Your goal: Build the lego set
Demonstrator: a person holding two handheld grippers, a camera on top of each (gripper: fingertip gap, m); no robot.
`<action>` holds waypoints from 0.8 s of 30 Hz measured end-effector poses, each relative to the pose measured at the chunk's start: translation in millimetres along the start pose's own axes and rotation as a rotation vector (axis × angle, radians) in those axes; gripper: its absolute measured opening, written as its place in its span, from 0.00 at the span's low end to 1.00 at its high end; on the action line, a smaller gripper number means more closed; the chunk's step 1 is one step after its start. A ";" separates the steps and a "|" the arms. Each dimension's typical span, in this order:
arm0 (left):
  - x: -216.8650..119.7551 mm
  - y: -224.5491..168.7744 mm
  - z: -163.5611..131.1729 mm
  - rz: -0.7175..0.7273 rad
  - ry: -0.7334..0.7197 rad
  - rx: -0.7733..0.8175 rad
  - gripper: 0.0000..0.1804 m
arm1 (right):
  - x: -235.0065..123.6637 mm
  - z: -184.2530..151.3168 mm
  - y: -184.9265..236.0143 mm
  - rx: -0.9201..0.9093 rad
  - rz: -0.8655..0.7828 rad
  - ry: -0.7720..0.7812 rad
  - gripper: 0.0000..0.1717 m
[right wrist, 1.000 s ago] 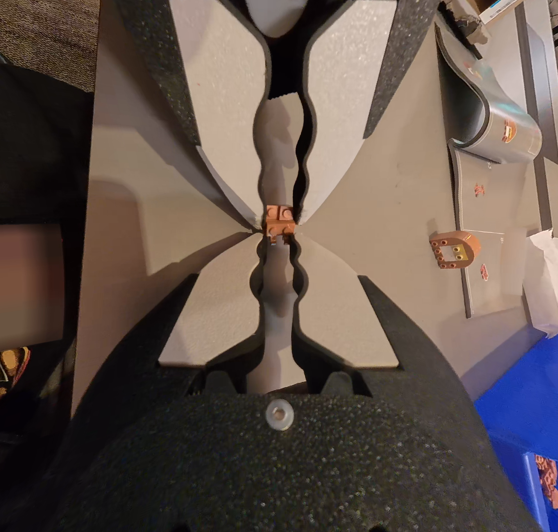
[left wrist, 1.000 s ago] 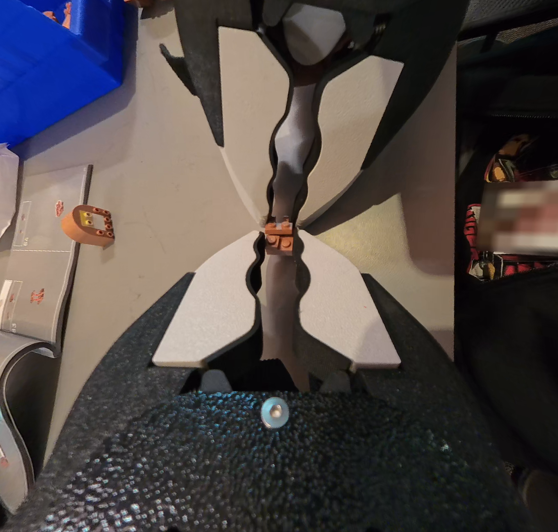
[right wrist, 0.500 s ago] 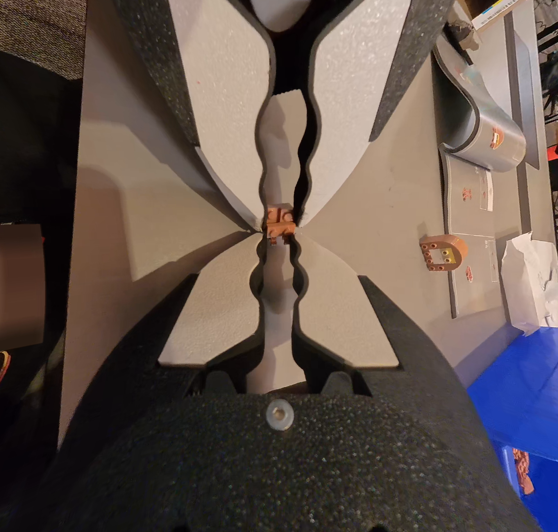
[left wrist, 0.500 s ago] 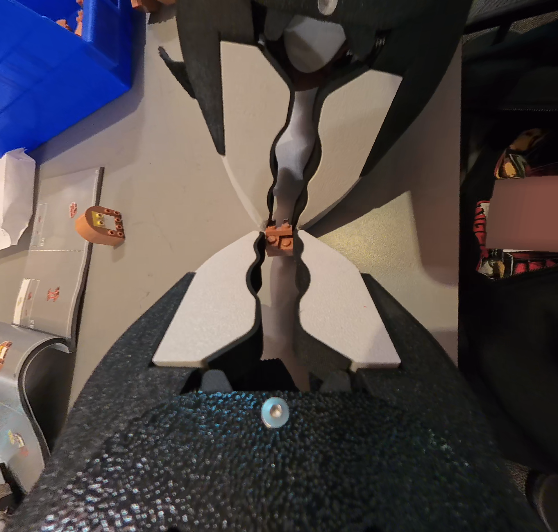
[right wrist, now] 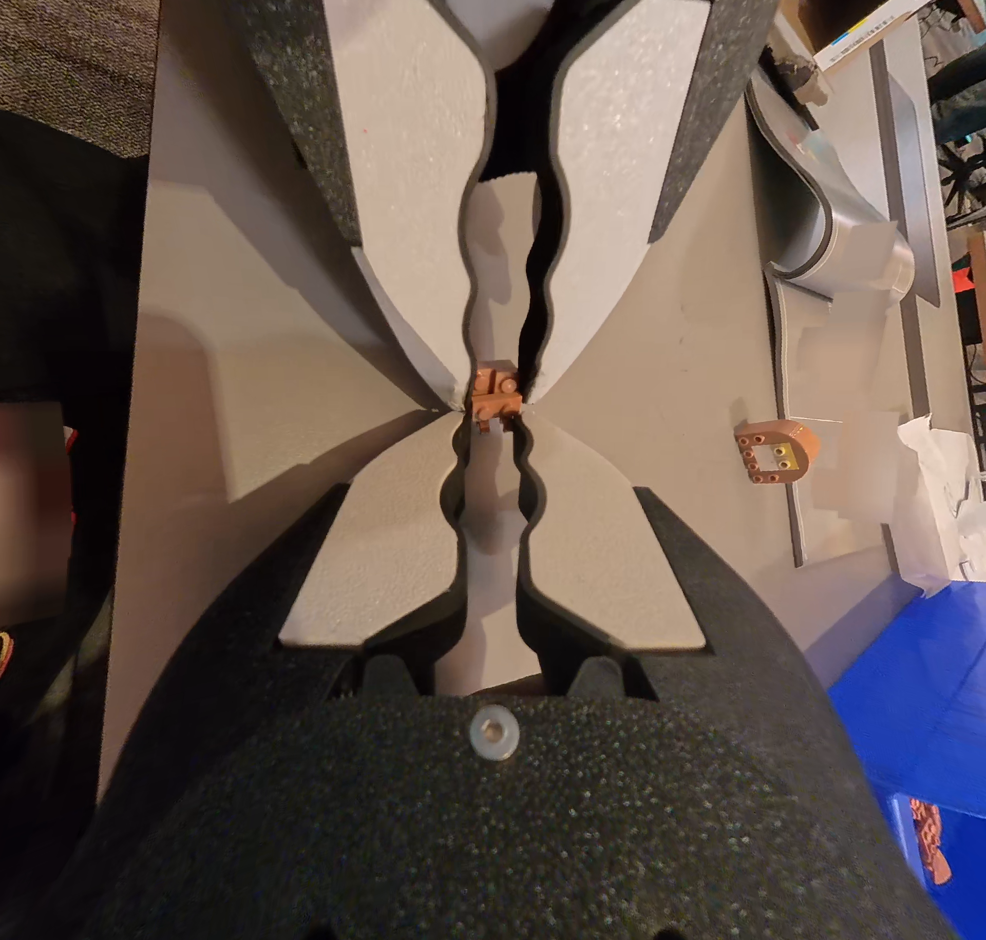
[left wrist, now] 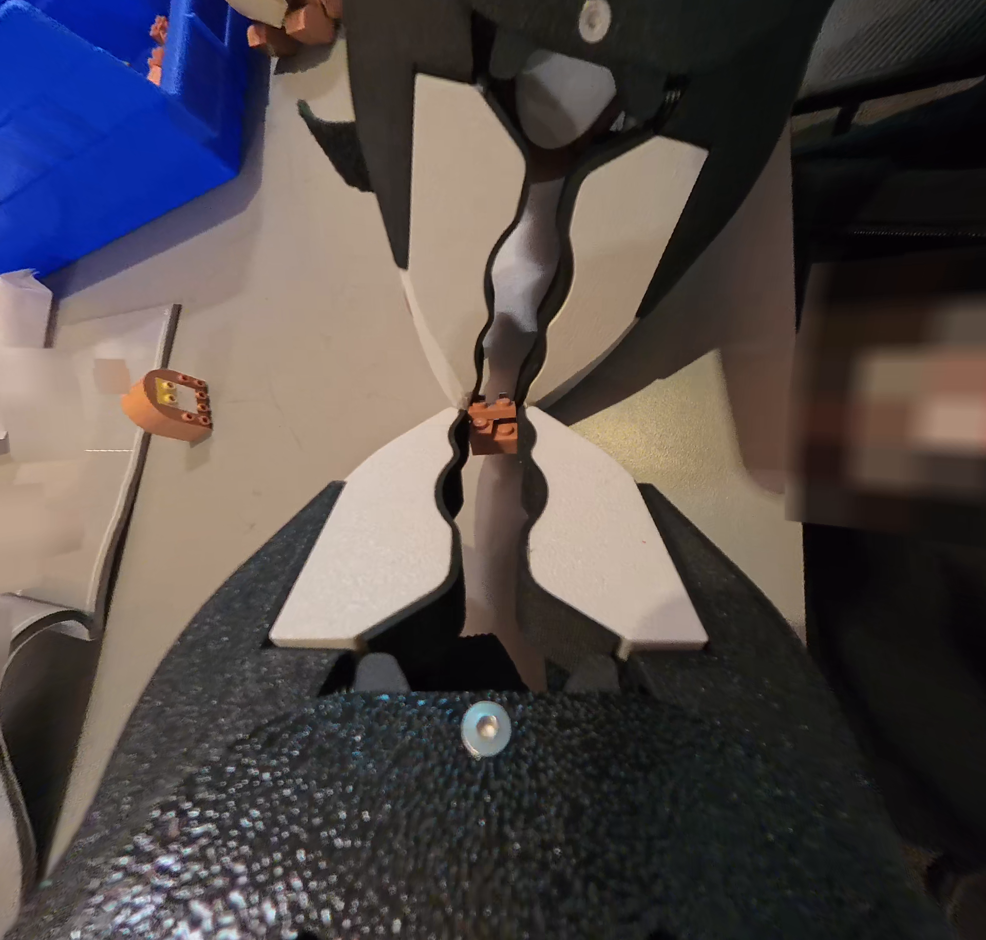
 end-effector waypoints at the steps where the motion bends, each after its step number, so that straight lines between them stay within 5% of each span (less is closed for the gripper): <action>1: -0.3 0.3 0.3 -0.007 -0.011 -0.014 0.09 | -0.3 0.3 -0.2 0.000 -0.001 -0.003 0.09; 14: -1.0 3.9 4.3 -0.065 -0.106 -0.170 0.09 | -2.2 0.4 -3.1 0.002 -0.027 -0.024 0.11; 24: -6.4 7.9 16.2 0.043 -0.171 -0.250 0.09 | -12.7 3.3 -10.4 -0.052 -0.180 -0.013 0.09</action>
Point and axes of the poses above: each gripper's, where its closed fingertips meet, x out along the fingers, z out of its top, y = z × x across the jaws, the point moved 2 cm from there along -x, back along the fingers
